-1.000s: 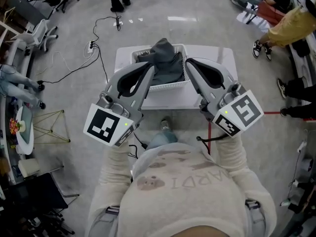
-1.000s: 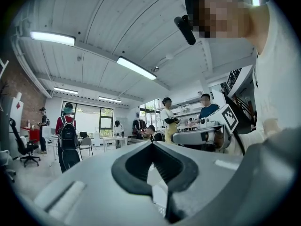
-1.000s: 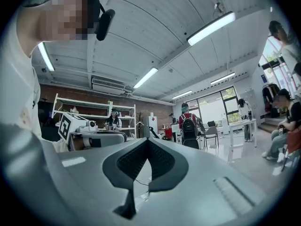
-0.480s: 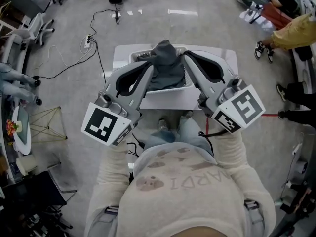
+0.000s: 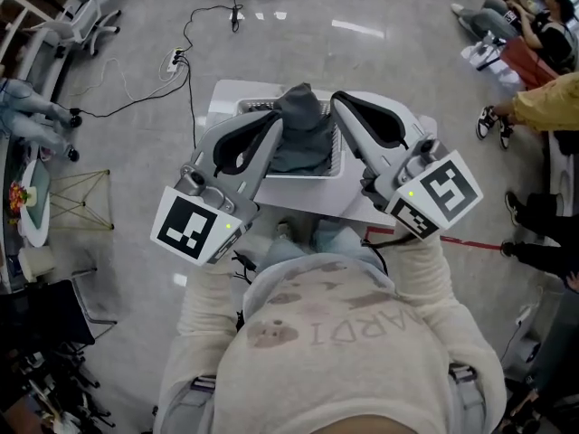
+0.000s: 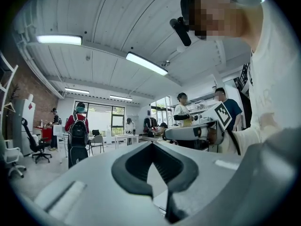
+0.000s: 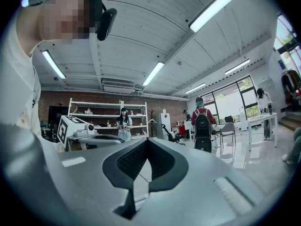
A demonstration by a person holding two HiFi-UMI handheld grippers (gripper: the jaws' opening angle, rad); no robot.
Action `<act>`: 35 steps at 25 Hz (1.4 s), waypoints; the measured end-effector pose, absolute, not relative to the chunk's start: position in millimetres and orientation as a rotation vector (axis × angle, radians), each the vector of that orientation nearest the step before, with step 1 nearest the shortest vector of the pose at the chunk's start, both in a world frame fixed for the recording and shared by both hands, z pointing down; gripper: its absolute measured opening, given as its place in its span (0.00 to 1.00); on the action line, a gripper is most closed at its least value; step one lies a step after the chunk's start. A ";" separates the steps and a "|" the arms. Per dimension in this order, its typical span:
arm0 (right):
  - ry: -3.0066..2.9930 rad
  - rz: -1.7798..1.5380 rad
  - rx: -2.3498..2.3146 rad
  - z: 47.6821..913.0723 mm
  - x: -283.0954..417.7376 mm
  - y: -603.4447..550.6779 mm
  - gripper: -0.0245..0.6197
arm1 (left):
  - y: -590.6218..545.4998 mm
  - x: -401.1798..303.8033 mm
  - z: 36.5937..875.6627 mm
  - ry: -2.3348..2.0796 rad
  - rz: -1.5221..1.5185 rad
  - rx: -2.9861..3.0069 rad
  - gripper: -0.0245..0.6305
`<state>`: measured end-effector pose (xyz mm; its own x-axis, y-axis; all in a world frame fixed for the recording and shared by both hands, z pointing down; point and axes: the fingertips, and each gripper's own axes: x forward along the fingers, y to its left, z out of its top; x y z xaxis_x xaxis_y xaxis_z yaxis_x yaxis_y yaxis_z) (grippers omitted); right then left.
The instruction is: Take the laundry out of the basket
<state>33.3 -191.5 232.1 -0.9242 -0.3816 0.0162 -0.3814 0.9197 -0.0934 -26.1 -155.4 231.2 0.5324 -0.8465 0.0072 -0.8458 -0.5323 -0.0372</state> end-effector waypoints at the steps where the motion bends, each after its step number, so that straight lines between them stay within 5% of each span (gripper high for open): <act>1: 3.079 -0.150 -0.587 232.0 36.8 -196.3 0.08 | -159.6 -22.8 233.6 1.527 -0.049 -2.712 0.04; 23: 3.097 -0.278 -0.369 264.1 23.7 -252.1 0.08 | -220.0 -38.4 323.5 1.614 -0.170 -2.766 0.04; 35: 3.078 -0.300 -0.544 289.0 -18.7 -278.5 0.08 | -255.0 -73.4 431.9 1.407 -0.468 -3.012 0.16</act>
